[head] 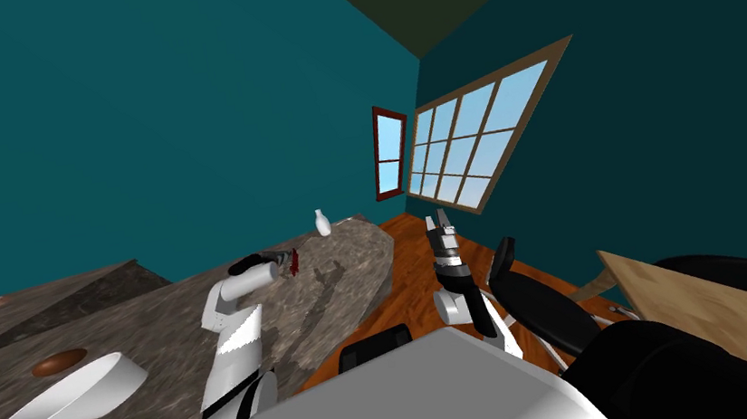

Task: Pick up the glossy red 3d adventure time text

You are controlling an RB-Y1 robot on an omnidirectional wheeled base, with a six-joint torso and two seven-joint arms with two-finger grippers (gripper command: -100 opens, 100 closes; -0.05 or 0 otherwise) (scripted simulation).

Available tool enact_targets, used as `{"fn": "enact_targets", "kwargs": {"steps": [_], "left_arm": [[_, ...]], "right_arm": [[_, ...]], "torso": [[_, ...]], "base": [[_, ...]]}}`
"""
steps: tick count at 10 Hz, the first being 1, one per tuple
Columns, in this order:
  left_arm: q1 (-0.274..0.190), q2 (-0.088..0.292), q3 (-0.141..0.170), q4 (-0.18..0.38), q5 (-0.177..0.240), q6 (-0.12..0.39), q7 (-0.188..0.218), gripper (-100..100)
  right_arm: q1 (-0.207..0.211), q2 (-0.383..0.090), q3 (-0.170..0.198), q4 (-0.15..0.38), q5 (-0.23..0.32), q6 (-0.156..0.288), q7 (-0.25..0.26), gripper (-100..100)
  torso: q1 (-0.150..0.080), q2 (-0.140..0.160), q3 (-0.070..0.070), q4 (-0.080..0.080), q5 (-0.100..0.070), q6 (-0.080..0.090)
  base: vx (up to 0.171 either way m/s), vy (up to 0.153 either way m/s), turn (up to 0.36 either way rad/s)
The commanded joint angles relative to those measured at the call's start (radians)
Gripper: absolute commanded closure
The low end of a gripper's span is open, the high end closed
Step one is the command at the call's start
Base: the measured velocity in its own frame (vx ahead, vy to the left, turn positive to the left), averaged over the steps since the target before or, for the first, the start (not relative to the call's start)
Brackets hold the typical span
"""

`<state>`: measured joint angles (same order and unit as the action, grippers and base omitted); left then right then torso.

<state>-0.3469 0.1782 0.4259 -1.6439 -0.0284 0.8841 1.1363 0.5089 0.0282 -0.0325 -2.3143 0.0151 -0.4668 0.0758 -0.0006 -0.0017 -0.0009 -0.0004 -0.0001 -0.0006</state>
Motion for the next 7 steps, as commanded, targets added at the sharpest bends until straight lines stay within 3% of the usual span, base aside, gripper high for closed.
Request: {"fn": "enact_targets", "kwargs": {"steps": [1,2,3,5,6,7], "left_arm": [[-0.018,0.003,0.012,0.020,-0.003,0.033,0.021,-100],[-0.039,0.003,0.034,0.042,-0.008,0.072,0.055,-100],[-0.039,0.003,0.034,0.042,-0.008,0.078,0.055,-100],[-0.078,0.004,0.076,0.084,-0.017,0.143,0.116,-100],[-0.078,0.004,0.076,0.084,-0.017,0.161,0.116,-100],[-0.094,0.005,0.096,0.103,-0.021,0.195,0.144,-100]], "right_arm": [[0.000,0.000,0.000,0.000,0.000,0.000,0.000,0],[0.000,0.000,0.000,0.000,0.000,0.000,0.000,0],[0.000,0.000,0.000,0.000,0.000,0.000,0.000,0],[0.000,0.000,0.000,0.000,0.000,0.000,0.000,0],[0.000,0.000,0.000,0.000,0.000,0.000,0.000,0],[0.000,0.000,0.000,0.000,0.000,0.000,0.000,0]], "torso": [[0.000,0.000,0.000,0.000,0.000,0.000],[0.000,0.000,0.000,0.000,0.000,0.000],[0.000,0.000,0.000,0.000,0.000,0.000],[0.000,0.000,0.000,0.000,0.000,0.000],[0.000,-0.001,-0.001,0.000,0.000,0.000],[0.000,-0.001,-0.001,0.000,0.000,0.000]], "base": [[0.023,-0.008,-0.014],[0.029,-0.011,-0.024],[0.024,-0.009,-0.013],[0.037,-0.009,-0.033],[0.037,-0.013,-0.013],[0.043,-0.017,-0.014]]}}
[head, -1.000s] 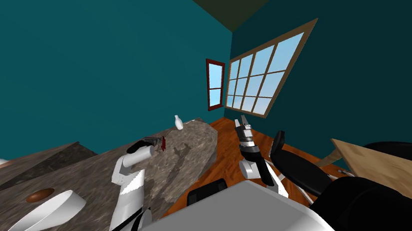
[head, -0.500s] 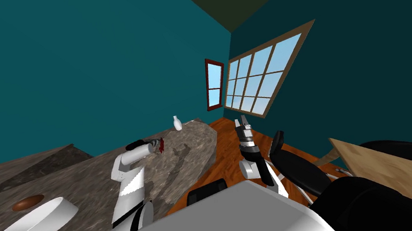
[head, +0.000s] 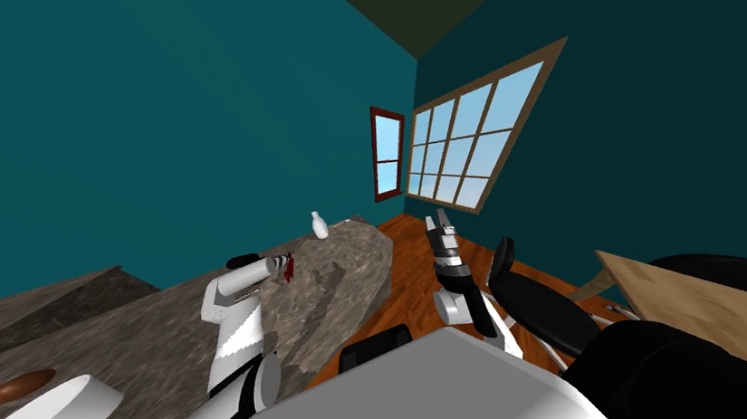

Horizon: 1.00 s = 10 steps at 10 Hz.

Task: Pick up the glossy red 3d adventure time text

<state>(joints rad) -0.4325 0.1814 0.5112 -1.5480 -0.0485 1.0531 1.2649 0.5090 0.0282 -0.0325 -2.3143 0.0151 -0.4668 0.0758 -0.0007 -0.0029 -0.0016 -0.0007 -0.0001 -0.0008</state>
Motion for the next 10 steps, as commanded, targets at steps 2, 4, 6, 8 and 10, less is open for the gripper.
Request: {"fn": "enact_targets", "kwargs": {"steps": [2,4,6,8,10], "left_arm": [[-0.024,0.002,0.031,0.024,-0.004,0.066,0.041,-100],[-0.050,0.003,0.066,0.055,-0.011,0.125,0.087,-100],[-0.060,0.003,0.083,0.067,-0.014,0.157,0.106,-100],[-0.077,0.003,0.110,0.089,-0.019,0.203,0.138,-100],[-0.088,0.003,0.131,0.103,-0.023,0.235,0.161,-100]], "right_arm": [[0.000,0.000,0.000,0.000,0.000,0.000,0.000,0],[0.000,0.000,0.000,0.000,0.000,0.000,0.000,0],[0.000,0.000,0.000,0.000,0.000,0.000,0.000,0],[0.000,0.000,0.000,0.000,0.000,0.000,0.000,0],[0.000,0.000,0.000,0.000,0.000,0.000,0.000,0]], "torso": [[0.000,0.001,0.000,0.000,0.000,0.000],[0.000,0.000,0.000,0.000,0.000,0.000],[0.000,-0.001,0.000,0.000,0.000,0.000],[0.000,0.000,0.000,0.000,0.000,0.000],[0.000,0.000,0.000,0.000,0.000,0.000]], "base": [[0.035,-0.010,-0.011],[0.060,-0.013,-0.020],[0.044,-0.011,-0.008],[0.053,-0.016,-0.010],[0.050,-0.006,-0.006]]}}
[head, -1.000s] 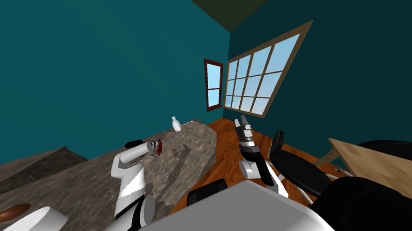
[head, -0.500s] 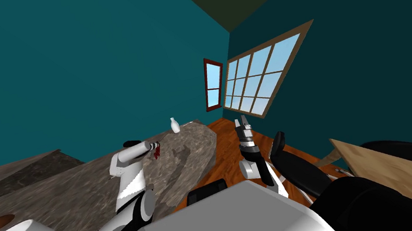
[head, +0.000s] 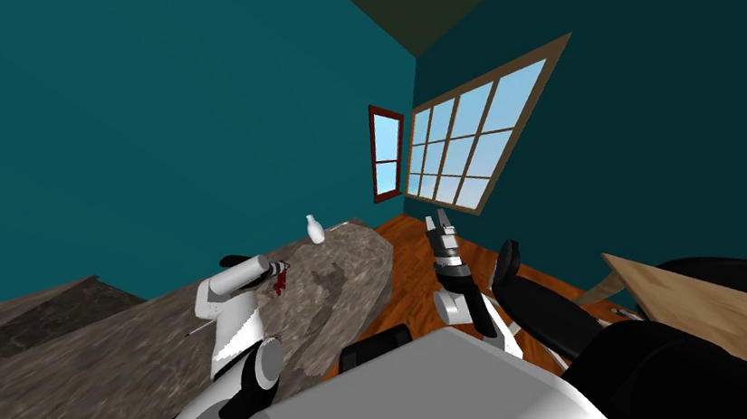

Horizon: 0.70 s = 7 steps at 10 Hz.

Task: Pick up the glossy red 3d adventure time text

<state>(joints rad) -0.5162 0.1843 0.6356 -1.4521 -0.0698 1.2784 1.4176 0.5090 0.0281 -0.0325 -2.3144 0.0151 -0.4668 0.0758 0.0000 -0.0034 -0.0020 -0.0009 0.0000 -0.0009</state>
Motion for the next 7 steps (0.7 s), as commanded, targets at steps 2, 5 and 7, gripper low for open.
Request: {"fn": "enact_targets", "kwargs": {"steps": [2,5,7], "left_arm": [[-0.005,-0.001,0.011,0.004,-0.002,0.019,0.012,-100],[0.072,0.075,0.036,0.080,0.072,-0.017,-0.057,-100],[0.083,0.093,0.036,0.113,0.130,-0.017,-0.079,-100]], "right_arm": [[0.000,0.000,0.000,0.000,0.000,0.000,0.000,0],[0.000,0.000,0.000,0.000,0.000,0.000,0.000,0],[0.000,0.000,0.000,0.000,0.000,0.000,0.000,0]], "torso": [[0.000,0.000,0.000,0.000,0.000,0.000],[-0.004,0.000,0.000,0.000,-0.001,0.000],[-0.005,0.001,0.001,0.000,-0.001,0.000]], "base": [[0.037,-0.004,-0.001],[0.038,-0.066,-0.091],[0.022,-0.051,-0.024]]}}
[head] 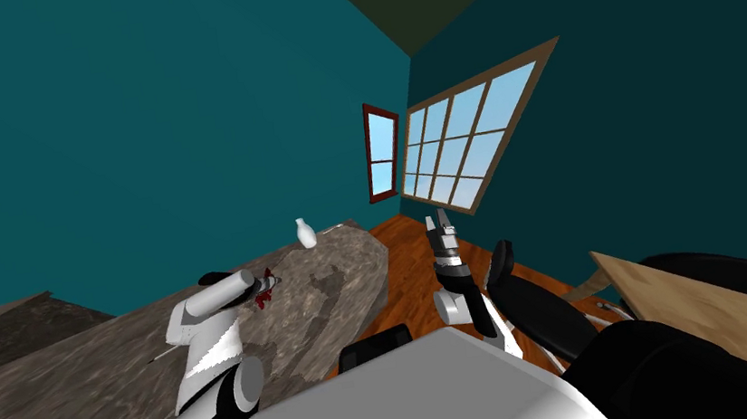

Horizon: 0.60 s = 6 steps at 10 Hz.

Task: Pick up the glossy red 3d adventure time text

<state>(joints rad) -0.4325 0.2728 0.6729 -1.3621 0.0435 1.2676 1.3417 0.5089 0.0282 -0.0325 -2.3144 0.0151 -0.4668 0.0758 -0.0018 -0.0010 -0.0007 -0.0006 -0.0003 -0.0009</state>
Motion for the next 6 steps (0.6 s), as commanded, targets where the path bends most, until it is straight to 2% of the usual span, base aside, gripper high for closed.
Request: {"fn": "enact_targets", "kwargs": {"steps": [1,2,3,4,6], "left_arm": [[0.000,0.004,-0.001,0.028,0.045,-0.006,-0.003,-100],[0.048,0.059,0.024,0.070,0.078,-0.046,-0.055,-100],[0.065,0.093,0.024,0.112,0.109,-0.046,-0.077,-100],[0.089,0.098,0.024,0.137,0.141,-0.046,-0.096,-100],[0.089,0.098,0.024,0.141,0.203,-0.046,-0.096,-100]], "right_arm": [[0.000,0.000,0.000,0.000,0.000,0.000,0.000,0],[0.000,0.000,0.000,0.000,0.000,0.000,0.000,0],[0.000,0.000,0.000,0.000,0.000,0.000,0.000,0],[0.000,0.000,0.000,0.000,0.000,0.000,0.000,0],[0.000,0.000,0.000,0.000,0.000,0.000,0.000,0]], "torso": [[0.000,0.000,0.000,0.000,0.000,0.000],[0.001,0.000,-0.001,-0.001,0.002,0.002],[0.002,-0.004,-0.005,-0.006,0.007,0.001],[0.006,-0.005,-0.008,-0.012,0.012,-0.003],[0.017,-0.002,-0.011,-0.019,0.023,-0.009]], "base": [[0.000,0.000,0.000],[0.016,-0.079,-0.190],[0.035,-0.090,-0.103],[0.026,-0.036,0.069],[0.005,-0.009,0.002]]}}
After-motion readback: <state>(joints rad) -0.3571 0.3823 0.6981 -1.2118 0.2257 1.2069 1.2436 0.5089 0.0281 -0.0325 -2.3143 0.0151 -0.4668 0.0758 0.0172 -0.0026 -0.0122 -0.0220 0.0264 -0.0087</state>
